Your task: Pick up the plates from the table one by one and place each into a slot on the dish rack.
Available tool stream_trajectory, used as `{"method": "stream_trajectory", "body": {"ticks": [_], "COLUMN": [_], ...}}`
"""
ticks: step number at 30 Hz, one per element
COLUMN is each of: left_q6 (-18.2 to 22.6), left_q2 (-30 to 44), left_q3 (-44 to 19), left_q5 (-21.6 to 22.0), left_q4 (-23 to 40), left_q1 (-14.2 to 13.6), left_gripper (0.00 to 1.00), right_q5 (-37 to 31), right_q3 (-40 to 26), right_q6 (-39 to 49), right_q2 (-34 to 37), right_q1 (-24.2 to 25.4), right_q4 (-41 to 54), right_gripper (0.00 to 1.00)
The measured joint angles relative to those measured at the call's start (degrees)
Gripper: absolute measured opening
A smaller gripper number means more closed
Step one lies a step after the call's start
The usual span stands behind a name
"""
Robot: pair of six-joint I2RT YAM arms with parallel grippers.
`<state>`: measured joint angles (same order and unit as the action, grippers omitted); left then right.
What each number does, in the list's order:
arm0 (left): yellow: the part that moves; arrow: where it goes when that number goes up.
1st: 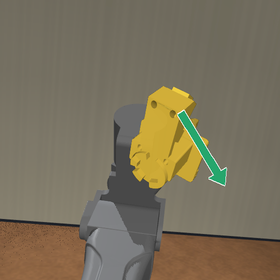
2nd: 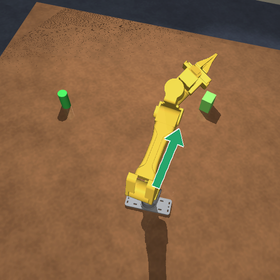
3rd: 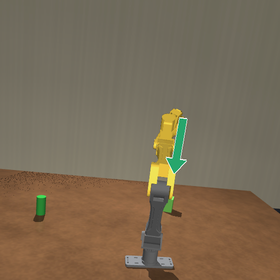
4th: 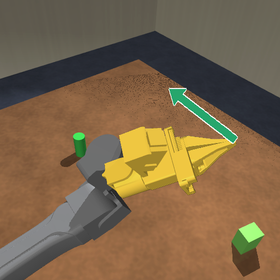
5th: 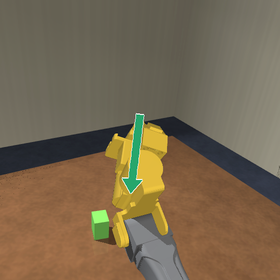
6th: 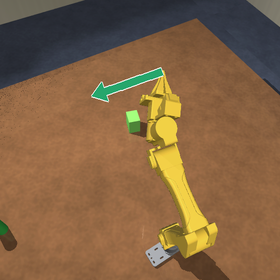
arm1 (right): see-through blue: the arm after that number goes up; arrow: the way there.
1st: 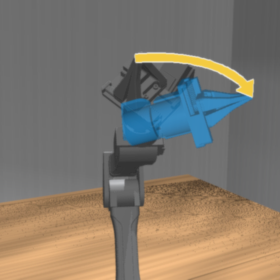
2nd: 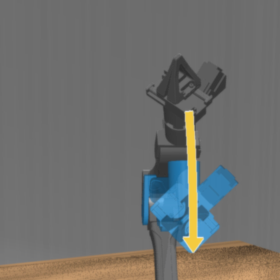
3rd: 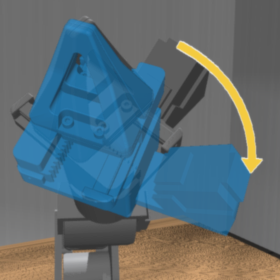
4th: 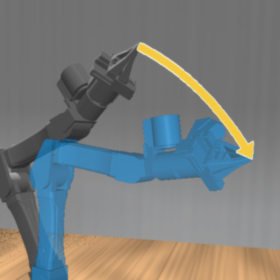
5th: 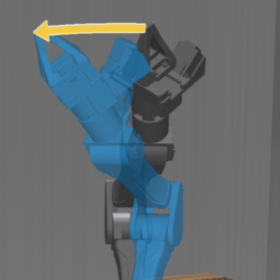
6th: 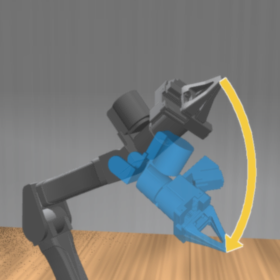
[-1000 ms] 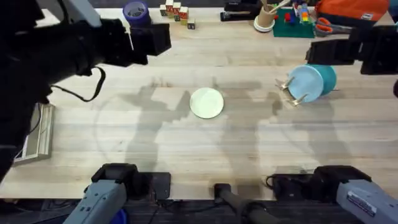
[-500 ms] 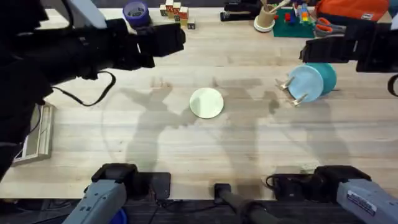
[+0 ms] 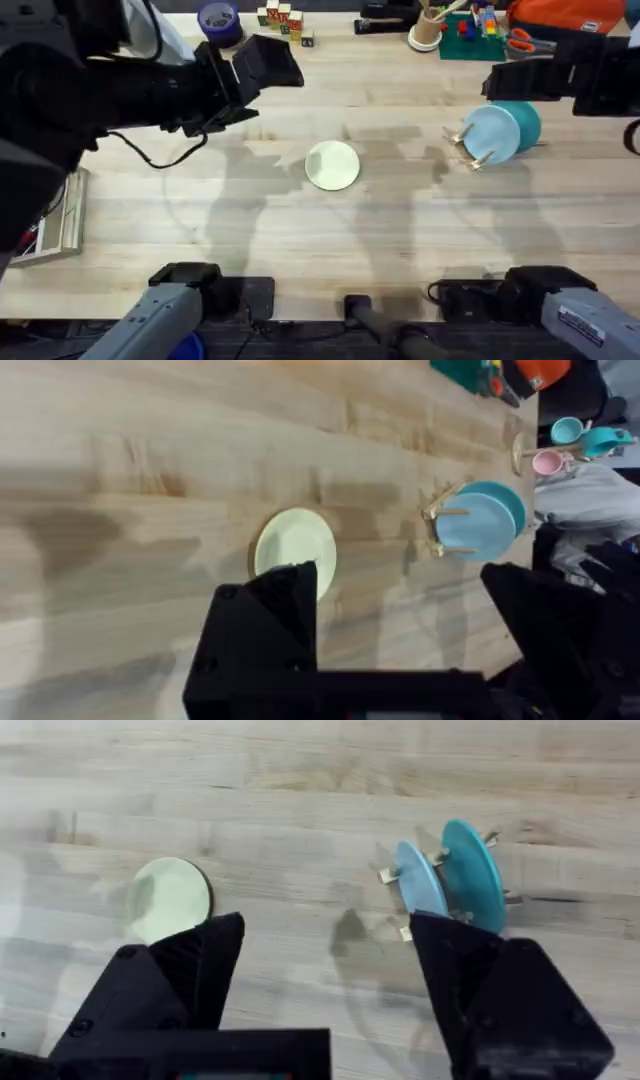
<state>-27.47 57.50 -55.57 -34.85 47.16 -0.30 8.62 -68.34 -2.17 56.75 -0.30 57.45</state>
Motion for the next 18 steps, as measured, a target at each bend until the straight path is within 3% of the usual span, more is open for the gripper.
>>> {"method": "stream_trajectory", "body": {"ticks": [18], "left_q6": [-1.3], "left_q2": [3.3], "left_q3": [0.0], "left_q5": [-3.1], "left_q4": [0.1], "left_q1": [0.0], "left_gripper": [0.983], "right_q5": [0.0], "right_q3": [0.0], "right_q6": [0.0], "right_q2": [0.0], "right_q1": [0.0], "right_q4": [0.0], "right_gripper": [0.994]}}
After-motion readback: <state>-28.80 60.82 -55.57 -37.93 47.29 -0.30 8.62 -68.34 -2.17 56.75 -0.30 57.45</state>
